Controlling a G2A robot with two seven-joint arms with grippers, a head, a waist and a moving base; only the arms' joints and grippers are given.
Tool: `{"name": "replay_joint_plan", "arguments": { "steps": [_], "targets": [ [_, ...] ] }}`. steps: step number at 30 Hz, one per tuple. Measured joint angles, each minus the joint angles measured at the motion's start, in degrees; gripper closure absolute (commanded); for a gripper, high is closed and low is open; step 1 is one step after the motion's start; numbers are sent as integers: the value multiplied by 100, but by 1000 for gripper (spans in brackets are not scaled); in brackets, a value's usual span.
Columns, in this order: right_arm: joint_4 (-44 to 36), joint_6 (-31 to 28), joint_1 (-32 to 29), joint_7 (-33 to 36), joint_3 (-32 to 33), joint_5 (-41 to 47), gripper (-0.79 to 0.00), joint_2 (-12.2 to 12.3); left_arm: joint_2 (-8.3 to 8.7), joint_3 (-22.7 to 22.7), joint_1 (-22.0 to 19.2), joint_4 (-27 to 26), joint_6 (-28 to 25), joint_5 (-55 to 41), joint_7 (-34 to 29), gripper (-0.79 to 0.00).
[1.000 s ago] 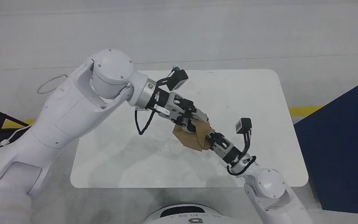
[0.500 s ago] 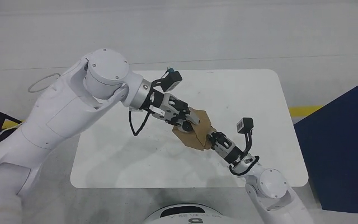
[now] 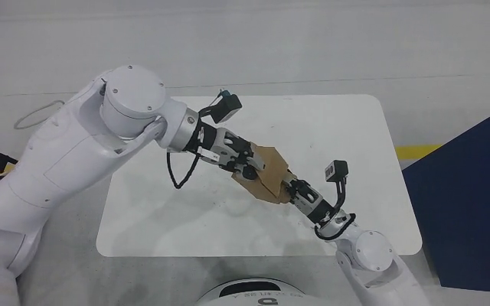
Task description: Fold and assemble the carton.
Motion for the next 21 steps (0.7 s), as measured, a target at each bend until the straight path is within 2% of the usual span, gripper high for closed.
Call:
{"name": "replay_joint_plan", "arguments": {
  "steps": [4, 12, 21],
  "targets": [
    [25, -19, 29, 2, -24, -2, 0, 2, 118, 28, -88, -54, 84, -53, 84, -166],
    [57, -83, 32, 1, -38, 25, 0, 8, 319, 98, -224, -142, 114, -174, 114, -256],
    [212, -387, 63, 284, -23, 610, 0, 9, 393, -159, -80, -159, -142, -515, 137, -231]
  ]
}}
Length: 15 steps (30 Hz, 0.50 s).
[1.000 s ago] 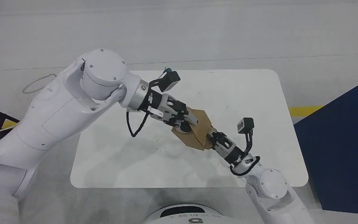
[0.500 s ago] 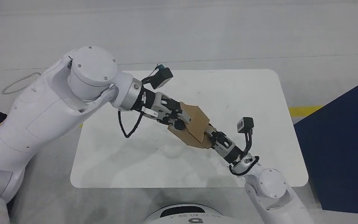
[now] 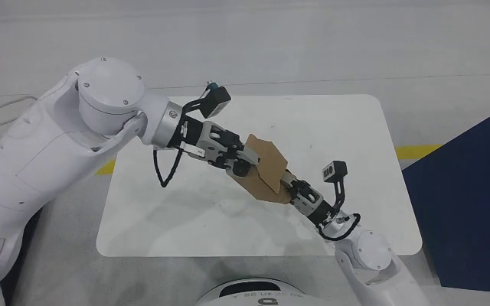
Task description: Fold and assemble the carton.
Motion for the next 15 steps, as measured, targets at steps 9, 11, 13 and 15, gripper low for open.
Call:
{"name": "replay_joint_plan", "arguments": {
  "steps": [9, 11, 13, 15],
  "targets": [
    [113, -178, 33, 104, -45, 77, 0, 5, -52, -183, 129, 86, -273, -104, 339, -231],
    [120, -215, 25, 123, -49, 83, 0, 7, -87, -149, 132, 144, -312, -76, 368, -225],
    [124, -255, 12, 143, -50, 88, 0, 10, -146, -47, 111, 208, -343, -27, 354, -234],
    [122, -286, -5, 151, -43, 81, 0, 14, -216, 62, 60, 251, -371, -14, 316, -237]
  ]
}}
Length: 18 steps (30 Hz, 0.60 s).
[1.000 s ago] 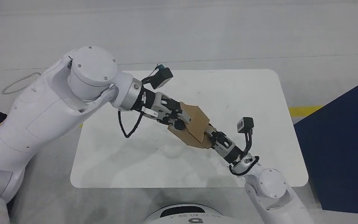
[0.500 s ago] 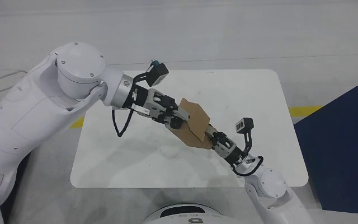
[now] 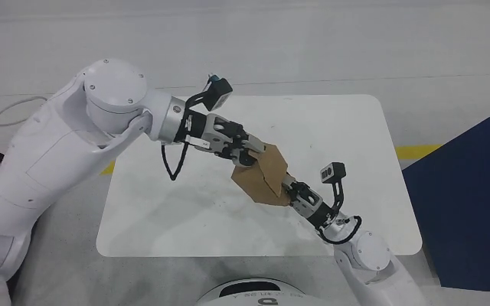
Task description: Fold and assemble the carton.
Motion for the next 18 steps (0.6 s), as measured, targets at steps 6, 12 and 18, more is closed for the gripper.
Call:
{"name": "replay_joint_plan", "arguments": {
  "steps": [6, 12, 18],
  "targets": [
    [3, -92, -78, 40, 56, 33, 0, 14, -298, 396, -334, 175, -9, 94, -102, -206],
    [62, -194, -120, 85, 114, 139, 0, 25, -602, 759, -752, 417, 154, 297, -231, -117],
    [131, -289, -155, 127, 179, 243, 0, 35, -768, 939, -988, 547, 343, 520, -379, -58]
  ]
}}
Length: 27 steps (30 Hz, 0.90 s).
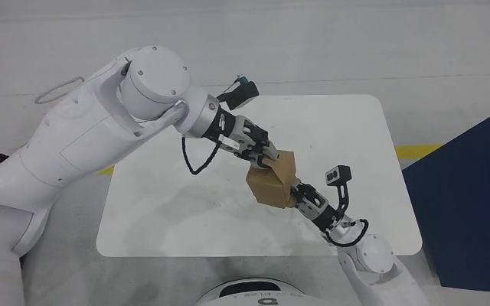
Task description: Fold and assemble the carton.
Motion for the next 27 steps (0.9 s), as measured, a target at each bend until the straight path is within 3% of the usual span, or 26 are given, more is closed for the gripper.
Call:
{"name": "replay_joint_plan", "arguments": {
  "steps": [4, 6, 7, 11, 27],
  "targets": [
    [21, -33, -5, 30, 21, 42, 0, 6, -63, 86, -100, -10, 118, 149, -120, -111],
    [23, -37, -8, 37, 30, 52, 0, 8, -78, 146, -156, -20, 130, 189, -121, -160],
    [22, -39, -10, 38, 33, 59, 0, 9, -80, 180, -188, -26, 138, 202, -110, -231],
    [20, -45, -16, 40, 41, 68, 0, 13, -64, 339, -346, -57, 184, 198, -60, -320],
    [27, -93, -46, 27, 51, 106, 0, 25, 291, 1111, -1402, -336, 286, -339, 42, -339]
  ]
}}
